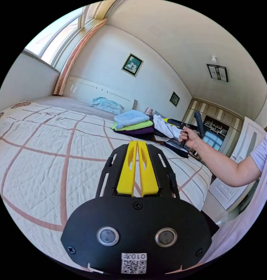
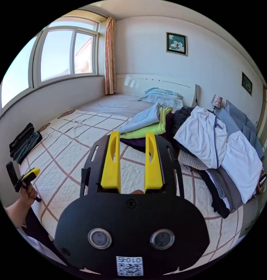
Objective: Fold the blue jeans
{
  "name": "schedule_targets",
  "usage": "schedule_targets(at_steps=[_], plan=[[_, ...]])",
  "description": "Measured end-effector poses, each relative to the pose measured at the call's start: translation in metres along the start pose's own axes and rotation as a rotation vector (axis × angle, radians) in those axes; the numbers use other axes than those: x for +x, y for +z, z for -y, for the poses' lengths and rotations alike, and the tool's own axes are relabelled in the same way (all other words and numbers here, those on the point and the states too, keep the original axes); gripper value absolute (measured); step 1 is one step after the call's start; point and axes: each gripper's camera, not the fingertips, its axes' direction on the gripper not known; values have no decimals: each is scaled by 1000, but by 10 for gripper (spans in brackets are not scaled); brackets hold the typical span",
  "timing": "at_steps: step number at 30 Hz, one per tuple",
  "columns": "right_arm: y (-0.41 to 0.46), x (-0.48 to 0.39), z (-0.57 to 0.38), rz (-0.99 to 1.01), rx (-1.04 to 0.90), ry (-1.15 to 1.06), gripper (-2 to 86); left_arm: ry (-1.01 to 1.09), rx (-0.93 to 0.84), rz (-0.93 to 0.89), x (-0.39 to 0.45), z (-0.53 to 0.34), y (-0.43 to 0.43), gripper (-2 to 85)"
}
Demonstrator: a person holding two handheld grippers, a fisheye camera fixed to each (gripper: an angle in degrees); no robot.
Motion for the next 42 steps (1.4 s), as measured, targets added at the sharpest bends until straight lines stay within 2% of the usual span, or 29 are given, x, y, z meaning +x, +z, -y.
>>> schedule_targets(at_steps=[2,7,11,14,16,20,23,26,28,30,32,34,36,38,42], plan=[[20,13,26,-25,-21,11,130,92,-64,88,28,31,-3,-2],[81,48,76,-21,-152,137,116,139,-218,229,56,65,-45,-2],[106,43,88,-190,-236,151,76,65,-277,289,63,49,-99,-2],[116,44,97,-182,-387,116,49,-32,-326,338,64,30,-130,-2],[105,45,114,-129,-454,98,39,-89,-331,361,65,24,-144,-1],[26,20,161,111,-325,27,30,-175,-267,347,73,39,-160,0],[-60,-13,166,237,-240,-89,31,-137,-224,294,92,69,-157,3],[-155,-37,118,292,-162,-284,37,-65,-257,254,117,98,-144,14],[-188,-41,69,287,-244,-351,45,-41,-286,251,131,107,-136,29],[-202,-31,-11,55,-388,-375,64,-20,-343,227,144,113,-123,52],[-205,-6,-69,-51,-418,-279,67,5,-415,176,161,116,-107,76],[-207,18,-118,35,-464,-157,68,13,-437,113,174,116,-98,84],[-218,31,-157,167,-394,-60,85,28,-444,71,188,119,-90,86],[-219,29,-167,179,-317,-49,105,56,-456,53,207,126,-77,86],[-182,25,-153,270,-322,-55,124,106,-494,47,236,141,-54,91]])
